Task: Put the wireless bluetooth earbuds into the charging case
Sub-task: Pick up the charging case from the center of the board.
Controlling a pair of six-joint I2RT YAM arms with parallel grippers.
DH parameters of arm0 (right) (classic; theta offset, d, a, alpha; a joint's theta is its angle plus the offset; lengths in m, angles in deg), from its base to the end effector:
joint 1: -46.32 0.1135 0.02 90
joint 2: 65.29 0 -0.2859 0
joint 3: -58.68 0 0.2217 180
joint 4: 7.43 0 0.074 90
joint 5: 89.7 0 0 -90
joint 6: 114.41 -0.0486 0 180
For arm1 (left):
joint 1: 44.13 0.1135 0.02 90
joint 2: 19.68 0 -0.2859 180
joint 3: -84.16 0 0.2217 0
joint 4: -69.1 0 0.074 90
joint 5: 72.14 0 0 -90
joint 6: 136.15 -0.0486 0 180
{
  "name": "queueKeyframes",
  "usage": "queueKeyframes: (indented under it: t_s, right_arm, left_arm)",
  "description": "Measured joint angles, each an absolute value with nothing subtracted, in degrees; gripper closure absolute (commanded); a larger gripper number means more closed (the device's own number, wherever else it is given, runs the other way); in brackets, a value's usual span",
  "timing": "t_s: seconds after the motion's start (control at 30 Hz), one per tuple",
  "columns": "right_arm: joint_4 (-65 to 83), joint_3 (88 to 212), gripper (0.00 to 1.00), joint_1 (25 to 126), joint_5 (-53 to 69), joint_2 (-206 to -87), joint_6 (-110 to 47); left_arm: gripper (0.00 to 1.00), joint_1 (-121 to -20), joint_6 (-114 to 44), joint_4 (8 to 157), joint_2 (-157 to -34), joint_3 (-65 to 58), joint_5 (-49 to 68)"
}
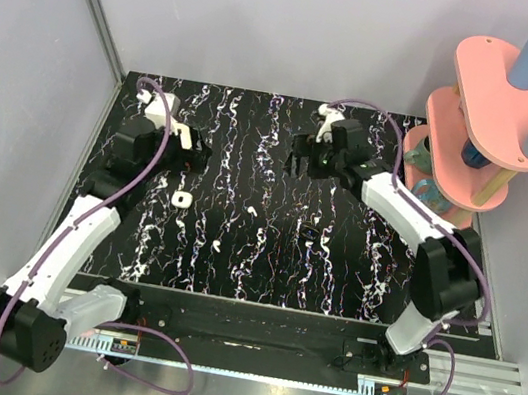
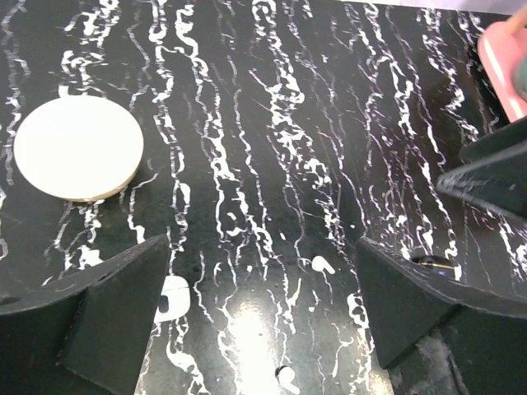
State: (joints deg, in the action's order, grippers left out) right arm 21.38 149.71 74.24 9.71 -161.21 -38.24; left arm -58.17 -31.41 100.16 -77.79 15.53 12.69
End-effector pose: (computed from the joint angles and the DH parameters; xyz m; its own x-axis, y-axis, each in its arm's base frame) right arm 0.3248 0.1811 0.3113 -0.6152 -0.0591 -0.7862 -0.4481 0.8467 0.2870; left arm 0.1945 -0.0531 0.3538 -0.4115 -0.1583 -0.8976 0.2262 0.9362 -0.2688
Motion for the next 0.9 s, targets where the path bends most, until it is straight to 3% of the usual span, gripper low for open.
queueKeyframes:
  t_s: [0.33,0.63,0.9]
  right_arm:
    - [17.6,153.0,0.00,83.2,26.7,-172.4,-19.5]
    - [9.1,158.5,0.00,84.9,42.1,-183.2,-7.6]
    - [-3.1,162.3,0.00,89.0,50.8,-191.4,-3.6]
  left_arm:
    - [0.01,-55.9,-31.6,106.5,-71.6,11.3,19.5]
    - [0.01,-55.2,-31.6,106.7,-67.3,11.5,20.3]
    - [0.01,-55.1,-31.6,107.0,-66.9,13.6,20.3]
